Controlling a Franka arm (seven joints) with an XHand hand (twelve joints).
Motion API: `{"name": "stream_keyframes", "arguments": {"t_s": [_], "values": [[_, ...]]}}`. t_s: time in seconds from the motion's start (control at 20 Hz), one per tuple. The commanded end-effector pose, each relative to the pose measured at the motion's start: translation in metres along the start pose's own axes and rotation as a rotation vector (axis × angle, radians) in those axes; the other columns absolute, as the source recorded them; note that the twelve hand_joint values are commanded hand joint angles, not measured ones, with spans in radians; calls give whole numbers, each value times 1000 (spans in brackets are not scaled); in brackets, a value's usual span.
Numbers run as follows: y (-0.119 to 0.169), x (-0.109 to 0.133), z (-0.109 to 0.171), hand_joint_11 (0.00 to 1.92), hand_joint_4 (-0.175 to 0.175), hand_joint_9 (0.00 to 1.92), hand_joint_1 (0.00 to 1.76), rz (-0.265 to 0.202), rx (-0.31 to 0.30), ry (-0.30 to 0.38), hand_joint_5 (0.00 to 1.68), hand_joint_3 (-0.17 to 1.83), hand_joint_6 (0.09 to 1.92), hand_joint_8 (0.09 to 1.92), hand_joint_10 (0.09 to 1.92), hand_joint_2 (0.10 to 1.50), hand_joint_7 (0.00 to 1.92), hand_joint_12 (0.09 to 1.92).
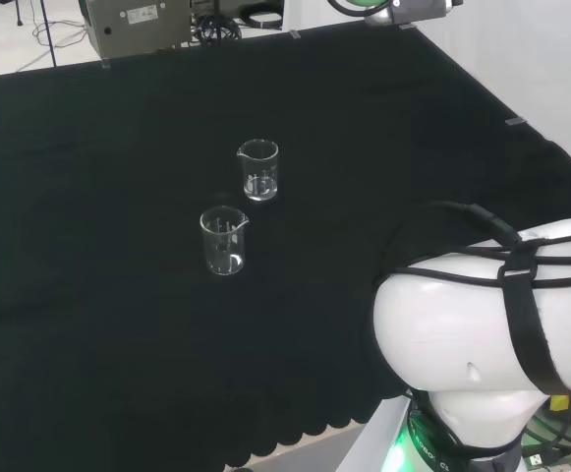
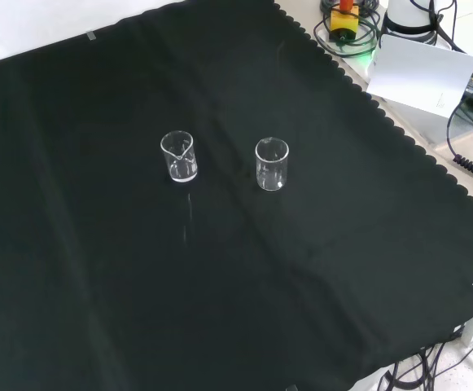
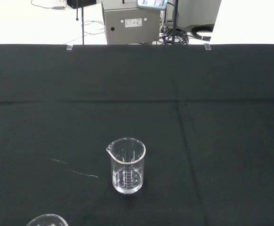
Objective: Pick up the beaker on the right.
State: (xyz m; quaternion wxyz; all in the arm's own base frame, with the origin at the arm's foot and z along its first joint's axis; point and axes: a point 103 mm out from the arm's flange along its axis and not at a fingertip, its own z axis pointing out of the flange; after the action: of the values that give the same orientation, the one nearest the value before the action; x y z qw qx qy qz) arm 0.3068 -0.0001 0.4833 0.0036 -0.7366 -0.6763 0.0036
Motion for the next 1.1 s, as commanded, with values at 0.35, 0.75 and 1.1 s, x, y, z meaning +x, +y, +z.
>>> {"name": "stream_keyframes", "arguments": {"t_s": [0.35, 0.75, 1.1], "values": [[4, -7, -1, 0, 1, 179, 0, 1, -14, -20, 340, 363, 131, 485, 590, 1276, 58, 1357], [11, -21, 16, 98, -13, 402, 209, 28, -48, 30, 460, 312, 147, 569, 633, 1230, 289, 1370], [37, -42, 59, 292, -32, 647, 669, 35, 24, 112, 604, 482, 265, 625, 556, 957, 481, 1339]]}}
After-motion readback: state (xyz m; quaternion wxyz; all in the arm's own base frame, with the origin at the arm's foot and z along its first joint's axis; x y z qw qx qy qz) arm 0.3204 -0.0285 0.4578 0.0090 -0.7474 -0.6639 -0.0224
